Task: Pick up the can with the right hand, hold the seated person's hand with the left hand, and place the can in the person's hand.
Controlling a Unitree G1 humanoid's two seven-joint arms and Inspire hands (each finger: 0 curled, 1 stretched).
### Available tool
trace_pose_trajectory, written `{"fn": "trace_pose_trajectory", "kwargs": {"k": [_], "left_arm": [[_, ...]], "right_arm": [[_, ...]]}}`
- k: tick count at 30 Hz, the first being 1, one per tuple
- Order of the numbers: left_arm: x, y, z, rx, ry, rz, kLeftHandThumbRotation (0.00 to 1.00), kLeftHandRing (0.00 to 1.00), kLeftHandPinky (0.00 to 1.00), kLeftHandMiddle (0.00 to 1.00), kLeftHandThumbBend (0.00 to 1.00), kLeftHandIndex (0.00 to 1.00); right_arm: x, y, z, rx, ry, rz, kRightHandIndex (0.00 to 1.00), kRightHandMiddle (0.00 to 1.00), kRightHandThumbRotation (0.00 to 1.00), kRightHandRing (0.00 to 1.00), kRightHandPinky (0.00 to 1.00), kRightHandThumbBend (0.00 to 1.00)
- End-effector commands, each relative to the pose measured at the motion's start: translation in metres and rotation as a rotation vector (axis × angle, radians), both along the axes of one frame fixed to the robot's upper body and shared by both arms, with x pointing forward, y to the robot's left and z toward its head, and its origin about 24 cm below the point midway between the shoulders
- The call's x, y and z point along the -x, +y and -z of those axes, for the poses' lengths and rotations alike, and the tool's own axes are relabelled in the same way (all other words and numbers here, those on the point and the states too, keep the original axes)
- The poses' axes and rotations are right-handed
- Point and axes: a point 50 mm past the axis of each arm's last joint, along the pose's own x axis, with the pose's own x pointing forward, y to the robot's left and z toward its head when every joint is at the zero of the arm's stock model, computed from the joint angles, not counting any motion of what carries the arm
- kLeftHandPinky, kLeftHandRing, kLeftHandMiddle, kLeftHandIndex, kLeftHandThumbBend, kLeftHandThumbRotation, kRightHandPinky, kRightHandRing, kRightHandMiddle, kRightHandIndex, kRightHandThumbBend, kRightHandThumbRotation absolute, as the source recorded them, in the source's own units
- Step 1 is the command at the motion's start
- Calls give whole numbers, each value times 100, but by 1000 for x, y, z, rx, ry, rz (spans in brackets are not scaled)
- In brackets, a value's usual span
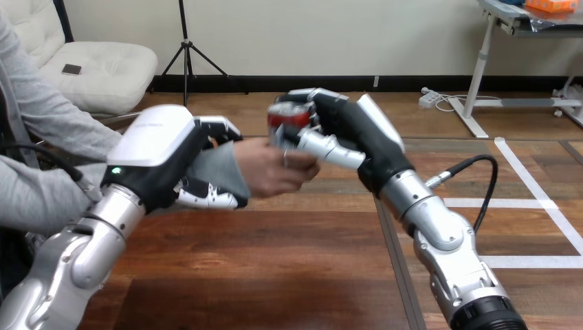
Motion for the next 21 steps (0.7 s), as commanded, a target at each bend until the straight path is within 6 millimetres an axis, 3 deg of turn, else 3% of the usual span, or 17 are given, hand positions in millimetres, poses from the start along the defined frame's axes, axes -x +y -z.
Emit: {"fn": "trace_pose_trajectory", "kwargs": {"k": [1,14,21], "left_arm": [[2,-4,-32,79,-146,31,28,63,52,65,75,64],[14,11,-27,221,-110,15,17,62,53,65,71,64],[21,20,-23,308,-80,16,17,65,52,69,64,66]], "right_arm": [[-5,-12,-23,-44,-86,23,71,70,82,69,60,82],[-3,-28,-19,-94,-88,62,72,73,96,71,60,75],[-1,-37,-14,-102,-85,82,72,74,99,72,60,80]]}}
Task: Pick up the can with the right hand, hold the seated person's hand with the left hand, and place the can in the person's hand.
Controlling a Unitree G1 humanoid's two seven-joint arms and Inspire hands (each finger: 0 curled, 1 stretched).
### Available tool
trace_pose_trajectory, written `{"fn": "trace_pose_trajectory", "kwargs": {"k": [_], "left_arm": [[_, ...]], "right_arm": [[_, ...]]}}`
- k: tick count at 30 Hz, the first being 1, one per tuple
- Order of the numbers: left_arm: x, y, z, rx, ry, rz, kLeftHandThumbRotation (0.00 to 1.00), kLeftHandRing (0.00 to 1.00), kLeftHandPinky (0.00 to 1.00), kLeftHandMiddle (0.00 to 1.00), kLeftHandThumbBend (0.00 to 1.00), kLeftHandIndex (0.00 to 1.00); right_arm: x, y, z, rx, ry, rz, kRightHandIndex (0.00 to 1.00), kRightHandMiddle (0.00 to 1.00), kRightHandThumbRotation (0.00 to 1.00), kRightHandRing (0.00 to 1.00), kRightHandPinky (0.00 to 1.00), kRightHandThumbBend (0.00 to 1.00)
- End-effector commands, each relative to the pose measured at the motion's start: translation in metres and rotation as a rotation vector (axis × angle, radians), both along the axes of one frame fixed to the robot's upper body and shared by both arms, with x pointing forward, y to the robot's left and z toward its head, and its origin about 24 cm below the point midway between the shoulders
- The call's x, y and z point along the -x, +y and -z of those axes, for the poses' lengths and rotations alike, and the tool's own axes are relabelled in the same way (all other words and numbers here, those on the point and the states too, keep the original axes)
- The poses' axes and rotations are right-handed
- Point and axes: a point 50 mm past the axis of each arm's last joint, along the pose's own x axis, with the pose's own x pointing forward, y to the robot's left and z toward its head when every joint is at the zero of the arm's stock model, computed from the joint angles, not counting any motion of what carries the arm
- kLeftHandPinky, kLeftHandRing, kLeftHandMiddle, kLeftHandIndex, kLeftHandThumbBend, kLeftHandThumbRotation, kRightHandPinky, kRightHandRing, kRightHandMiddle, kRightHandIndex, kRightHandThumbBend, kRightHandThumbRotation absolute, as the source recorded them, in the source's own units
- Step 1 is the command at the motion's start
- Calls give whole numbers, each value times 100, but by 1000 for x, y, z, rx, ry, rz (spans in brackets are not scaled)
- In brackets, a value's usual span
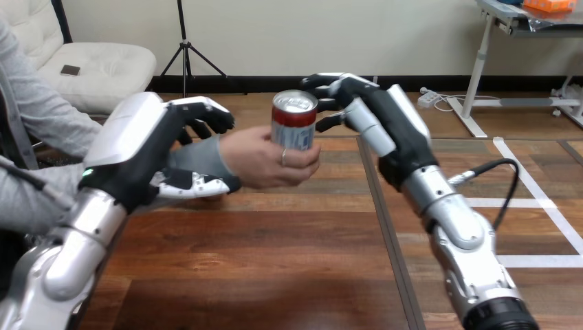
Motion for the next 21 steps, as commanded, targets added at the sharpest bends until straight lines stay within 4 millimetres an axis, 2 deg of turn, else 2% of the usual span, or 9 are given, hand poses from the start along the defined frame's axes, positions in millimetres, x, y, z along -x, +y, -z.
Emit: {"fn": "trace_pose_trajectory", "kwargs": {"k": [1,8,13,17,18,21], "left_arm": [[5,6,-14,78,-56,10,18,65,52,69,63,66],[16,15,-4,240,-29,37,20,71,56,74,58,70],[26,21,6,352,-8,58,31,77,64,78,52,74],[35,24,14,438,-4,69,44,81,71,81,48,77],[36,25,15,451,-5,71,49,82,73,82,48,78],[42,26,20,498,-2,62,58,83,75,83,49,79]], "right_arm": [[-1,-13,-9,-26,-51,32,72,74,99,72,60,81],[5,-21,-2,-61,-42,31,74,75,100,75,62,86],[12,-28,3,-96,-40,21,77,78,100,78,65,86],[18,-32,8,-133,-29,18,81,81,100,81,71,88],[19,-33,9,-138,-28,18,82,82,100,83,75,89],[23,-37,11,-148,-29,25,83,83,100,85,79,90]]}}
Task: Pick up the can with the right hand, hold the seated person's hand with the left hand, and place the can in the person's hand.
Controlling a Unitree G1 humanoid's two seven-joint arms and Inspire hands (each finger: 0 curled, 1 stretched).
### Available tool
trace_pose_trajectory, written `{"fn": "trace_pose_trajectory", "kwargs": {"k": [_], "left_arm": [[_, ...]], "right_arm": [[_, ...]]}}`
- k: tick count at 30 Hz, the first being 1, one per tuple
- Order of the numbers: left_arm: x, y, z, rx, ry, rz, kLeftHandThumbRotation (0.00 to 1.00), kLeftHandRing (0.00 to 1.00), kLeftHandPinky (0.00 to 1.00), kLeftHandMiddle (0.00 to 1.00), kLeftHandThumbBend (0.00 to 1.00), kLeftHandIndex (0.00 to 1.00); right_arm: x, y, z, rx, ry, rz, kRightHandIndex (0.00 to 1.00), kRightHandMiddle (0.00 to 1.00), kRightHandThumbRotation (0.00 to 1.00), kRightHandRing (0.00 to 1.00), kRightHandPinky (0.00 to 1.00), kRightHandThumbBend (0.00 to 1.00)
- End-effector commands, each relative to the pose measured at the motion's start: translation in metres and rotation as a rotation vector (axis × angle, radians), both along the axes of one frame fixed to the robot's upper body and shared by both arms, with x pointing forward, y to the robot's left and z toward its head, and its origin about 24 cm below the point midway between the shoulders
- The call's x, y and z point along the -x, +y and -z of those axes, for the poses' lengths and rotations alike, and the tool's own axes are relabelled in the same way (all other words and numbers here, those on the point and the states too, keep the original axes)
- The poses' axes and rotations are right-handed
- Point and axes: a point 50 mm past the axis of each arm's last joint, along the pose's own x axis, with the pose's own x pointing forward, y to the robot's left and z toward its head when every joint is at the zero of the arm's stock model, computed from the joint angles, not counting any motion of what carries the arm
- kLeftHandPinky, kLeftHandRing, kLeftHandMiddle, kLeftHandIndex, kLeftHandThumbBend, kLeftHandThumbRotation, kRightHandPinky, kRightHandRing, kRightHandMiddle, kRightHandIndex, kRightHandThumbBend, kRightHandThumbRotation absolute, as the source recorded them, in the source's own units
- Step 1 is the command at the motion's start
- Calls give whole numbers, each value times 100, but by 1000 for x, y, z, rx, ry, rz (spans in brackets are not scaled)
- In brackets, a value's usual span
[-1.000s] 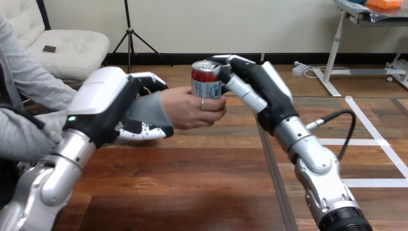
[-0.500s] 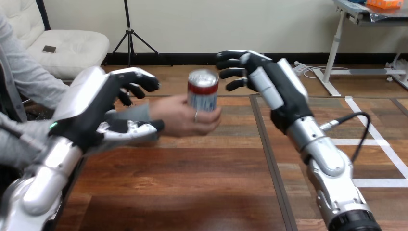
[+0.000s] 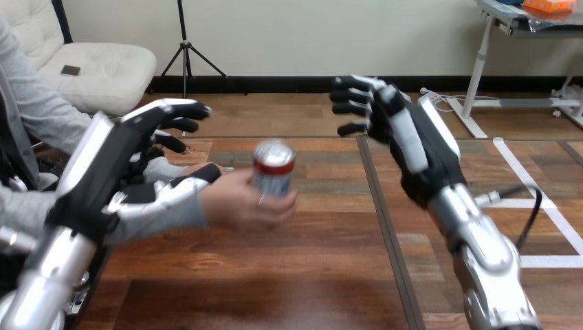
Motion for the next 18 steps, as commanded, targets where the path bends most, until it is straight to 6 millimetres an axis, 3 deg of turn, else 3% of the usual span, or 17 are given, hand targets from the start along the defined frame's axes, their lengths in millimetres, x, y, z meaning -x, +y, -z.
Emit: {"fn": "trace_pose_trajectory", "kwargs": {"k": [1,9,15,18], "left_arm": [[9,4,7,112,-14,-30,60,83,76,83,50,79],[27,3,23,211,31,-50,82,89,87,87,62,82],[39,0,36,334,79,-26,89,97,96,92,76,87],[44,-2,41,368,101,-1,91,98,98,94,77,89]], "right_arm": [[6,-11,-9,-31,-67,23,84,84,100,85,80,91],[19,-21,0,-57,-54,38,87,87,100,89,87,95],[30,-26,7,-94,-30,48,87,87,100,89,88,97],[37,-28,11,-101,-27,49,87,87,100,88,87,96]]}}
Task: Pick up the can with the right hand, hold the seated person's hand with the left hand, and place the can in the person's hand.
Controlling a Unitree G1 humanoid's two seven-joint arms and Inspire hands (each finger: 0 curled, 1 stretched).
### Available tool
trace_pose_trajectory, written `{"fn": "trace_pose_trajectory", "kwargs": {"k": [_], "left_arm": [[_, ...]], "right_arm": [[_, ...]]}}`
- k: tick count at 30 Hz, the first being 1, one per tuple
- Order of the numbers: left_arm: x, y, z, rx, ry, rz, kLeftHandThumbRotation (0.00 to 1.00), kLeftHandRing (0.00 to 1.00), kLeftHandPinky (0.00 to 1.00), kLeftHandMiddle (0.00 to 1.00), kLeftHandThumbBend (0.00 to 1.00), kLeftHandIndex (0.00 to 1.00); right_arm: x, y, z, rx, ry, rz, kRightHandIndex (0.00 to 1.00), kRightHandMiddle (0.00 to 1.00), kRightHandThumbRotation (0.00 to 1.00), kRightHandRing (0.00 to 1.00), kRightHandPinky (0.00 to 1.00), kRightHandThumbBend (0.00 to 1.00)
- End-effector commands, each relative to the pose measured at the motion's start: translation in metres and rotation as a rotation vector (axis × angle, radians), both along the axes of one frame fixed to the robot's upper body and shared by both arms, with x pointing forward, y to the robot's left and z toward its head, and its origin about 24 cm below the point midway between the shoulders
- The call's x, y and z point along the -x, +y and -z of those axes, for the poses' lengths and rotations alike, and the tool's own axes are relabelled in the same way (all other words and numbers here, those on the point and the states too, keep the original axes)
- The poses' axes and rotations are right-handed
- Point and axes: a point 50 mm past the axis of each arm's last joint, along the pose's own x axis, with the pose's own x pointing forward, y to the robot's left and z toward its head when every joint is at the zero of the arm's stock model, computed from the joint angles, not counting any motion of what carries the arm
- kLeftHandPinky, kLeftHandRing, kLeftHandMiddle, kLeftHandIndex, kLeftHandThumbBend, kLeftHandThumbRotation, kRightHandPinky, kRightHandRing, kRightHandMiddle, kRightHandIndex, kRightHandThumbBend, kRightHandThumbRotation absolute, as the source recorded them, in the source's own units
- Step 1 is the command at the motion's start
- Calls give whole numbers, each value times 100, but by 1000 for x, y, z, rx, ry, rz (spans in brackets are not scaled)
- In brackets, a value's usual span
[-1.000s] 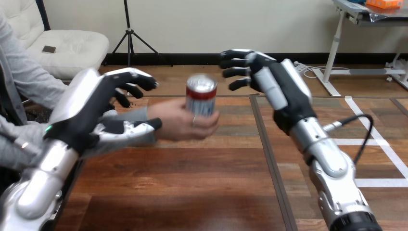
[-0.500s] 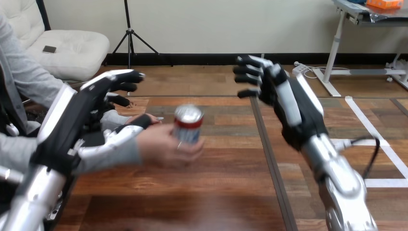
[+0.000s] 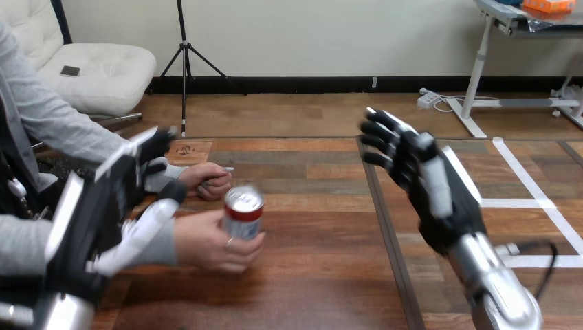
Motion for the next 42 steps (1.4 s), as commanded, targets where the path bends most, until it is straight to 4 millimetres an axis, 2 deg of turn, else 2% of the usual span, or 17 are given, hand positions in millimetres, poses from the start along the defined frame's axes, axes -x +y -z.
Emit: {"fn": "trace_pose_trajectory", "kwargs": {"k": [1,8,25,33,42], "left_arm": [[4,-4,-3,71,-41,31,92,99,98,95,77,89],[17,-10,9,129,-32,49,99,100,100,96,66,91],[39,-29,33,312,-7,81,100,100,100,96,57,94],[39,-36,36,326,-6,74,100,100,100,97,57,94],[33,-36,30,337,-21,96,100,100,100,98,54,95]], "right_arm": [[2,-5,-22,-14,-114,3,87,87,100,88,87,96],[18,-7,-12,-29,-83,0,88,88,100,89,88,95],[52,-6,7,-92,-32,-8,90,91,100,90,93,91],[60,-4,11,-110,-19,-6,91,92,100,91,93,90],[64,-2,11,-122,-7,-7,92,92,100,93,96,91]]}}
